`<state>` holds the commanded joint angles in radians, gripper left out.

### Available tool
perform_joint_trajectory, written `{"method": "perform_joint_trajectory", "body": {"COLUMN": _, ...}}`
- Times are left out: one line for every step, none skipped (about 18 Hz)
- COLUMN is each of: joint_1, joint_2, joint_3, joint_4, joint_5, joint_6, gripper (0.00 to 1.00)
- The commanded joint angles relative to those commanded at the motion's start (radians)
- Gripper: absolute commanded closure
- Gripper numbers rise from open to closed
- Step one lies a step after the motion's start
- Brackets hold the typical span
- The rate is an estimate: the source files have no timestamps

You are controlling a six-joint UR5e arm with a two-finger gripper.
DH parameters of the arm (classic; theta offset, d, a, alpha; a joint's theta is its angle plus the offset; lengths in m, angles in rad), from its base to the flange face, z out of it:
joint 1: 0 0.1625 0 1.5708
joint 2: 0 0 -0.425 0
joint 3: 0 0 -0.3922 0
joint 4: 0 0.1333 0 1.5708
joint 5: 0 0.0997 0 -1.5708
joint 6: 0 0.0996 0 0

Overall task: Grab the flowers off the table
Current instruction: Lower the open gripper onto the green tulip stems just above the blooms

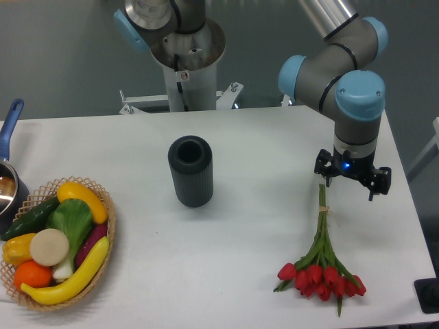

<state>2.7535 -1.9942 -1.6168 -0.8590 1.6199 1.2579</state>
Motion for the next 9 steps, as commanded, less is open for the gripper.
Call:
{"method": "perform_joint_trajectory", "body": {"joint_1": 0.000, "joint_2": 0.000, "joint_3": -0.006, "joint_4": 0.000, "joint_5": 0.000, "joint_6": 0.000, "gripper": 0.00}}
{"method": "perform_joint_trajectory", "body": {"joint_1": 0.002, "joint_2": 0.000, "joint_3": -0.015, "joint_4": 0.005, "joint_5": -0.006, "joint_6": 0.000, "gripper": 0.00}}
{"method": "perform_joint_trajectory", "body": {"joint_1": 0.002, "joint_2": 0.000, "joint_3": -0.017, "joint_4": 0.006, "joint_5": -0.008, "joint_6": 0.000, "gripper": 0.00}}
{"method": "perform_joint_trajectory", "body": {"joint_1": 0.002, "joint_2": 0.000, "joint_3": -0.024, "joint_4": 0.012, "joint_5": -0.009, "joint_6": -0.003, "gripper": 0.00}}
{"method": "perform_joint_trajectory", "body": {"joint_1": 0.002, "joint_2": -0.002, "joint_3": -0.028, "joint_4": 0.014, "joint_5": -0.009, "joint_6": -0.011, "gripper": 0.00}}
{"method": "perform_joint_trajectory", "body": {"joint_1": 0.003, "joint_2": -0.002, "joint_3": -0.035, "joint_4": 0.015, "joint_5": -0.009, "joint_6": -0.012, "gripper": 0.00}}
{"method": "perform_joint_trajectory", "body": {"joint_1": 0.003, "joint_2": -0.003, "joint_3": -0.043, "joint_4": 0.017, "joint_5": -0.011, "joint_6": -0.015, "gripper": 0.00}}
{"method": "perform_joint_trajectory", "body": {"joint_1": 0.003, "joint_2": -0.006, "joint_3": -0.048, "joint_4": 0.026, "joint_5": -0.009, "joint_6": -0.031, "gripper": 0.00}}
{"method": "perform_joint_trajectory", "body": {"joint_1": 0.003, "joint_2": -0.014, "joint_3": -0.054, "joint_4": 0.044, "joint_5": -0.011, "joint_6": -0.064, "gripper": 0.00}}
